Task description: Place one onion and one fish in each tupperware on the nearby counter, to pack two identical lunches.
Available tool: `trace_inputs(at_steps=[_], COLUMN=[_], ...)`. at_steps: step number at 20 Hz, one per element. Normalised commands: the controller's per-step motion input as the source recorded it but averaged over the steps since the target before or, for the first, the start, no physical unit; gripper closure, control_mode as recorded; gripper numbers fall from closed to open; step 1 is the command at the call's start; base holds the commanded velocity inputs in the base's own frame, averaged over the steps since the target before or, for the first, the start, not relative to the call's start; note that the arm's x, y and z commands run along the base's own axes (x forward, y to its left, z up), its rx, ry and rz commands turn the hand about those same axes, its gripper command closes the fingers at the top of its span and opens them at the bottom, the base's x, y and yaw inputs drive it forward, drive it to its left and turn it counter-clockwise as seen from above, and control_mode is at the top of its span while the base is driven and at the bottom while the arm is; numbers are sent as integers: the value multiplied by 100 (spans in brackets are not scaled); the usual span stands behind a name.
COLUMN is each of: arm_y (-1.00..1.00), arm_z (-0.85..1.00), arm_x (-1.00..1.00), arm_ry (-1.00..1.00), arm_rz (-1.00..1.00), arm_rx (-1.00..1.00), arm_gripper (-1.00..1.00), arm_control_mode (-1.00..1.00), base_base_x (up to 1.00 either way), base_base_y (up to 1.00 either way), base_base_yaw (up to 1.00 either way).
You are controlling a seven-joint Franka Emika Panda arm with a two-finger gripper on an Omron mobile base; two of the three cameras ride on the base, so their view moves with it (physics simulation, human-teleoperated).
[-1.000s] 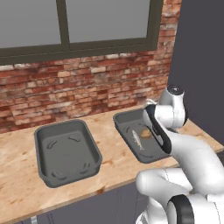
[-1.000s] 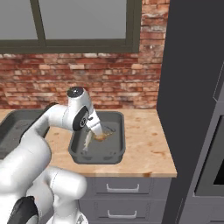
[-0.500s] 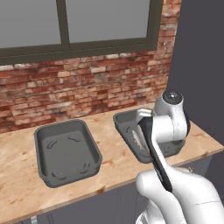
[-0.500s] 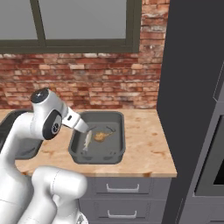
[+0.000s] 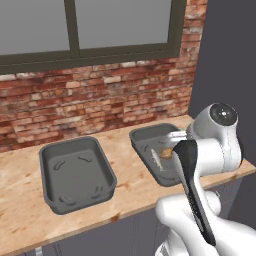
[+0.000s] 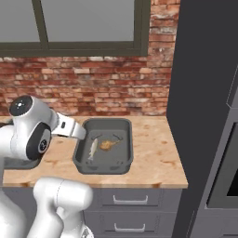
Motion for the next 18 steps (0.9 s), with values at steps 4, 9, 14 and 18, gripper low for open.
trace_inputs(at_steps=[4, 9, 14, 18], arm_y=[0, 0, 0, 0], arm_z=[1, 0, 0, 0], arm_x=[-17, 0, 0, 0], arm_ry=[-2, 0, 0, 0], arm_rz=[7, 0, 0, 0], arm_rx=[-1, 0, 0, 0], arm_gripper=[-100, -100, -100, -100], arm_control_mode=[100, 100, 100, 100], base_base_x=[-46, -73, -100, -39], base_base_y=[0, 0, -11, -93], base_base_yaw=[18, 24, 15, -15])
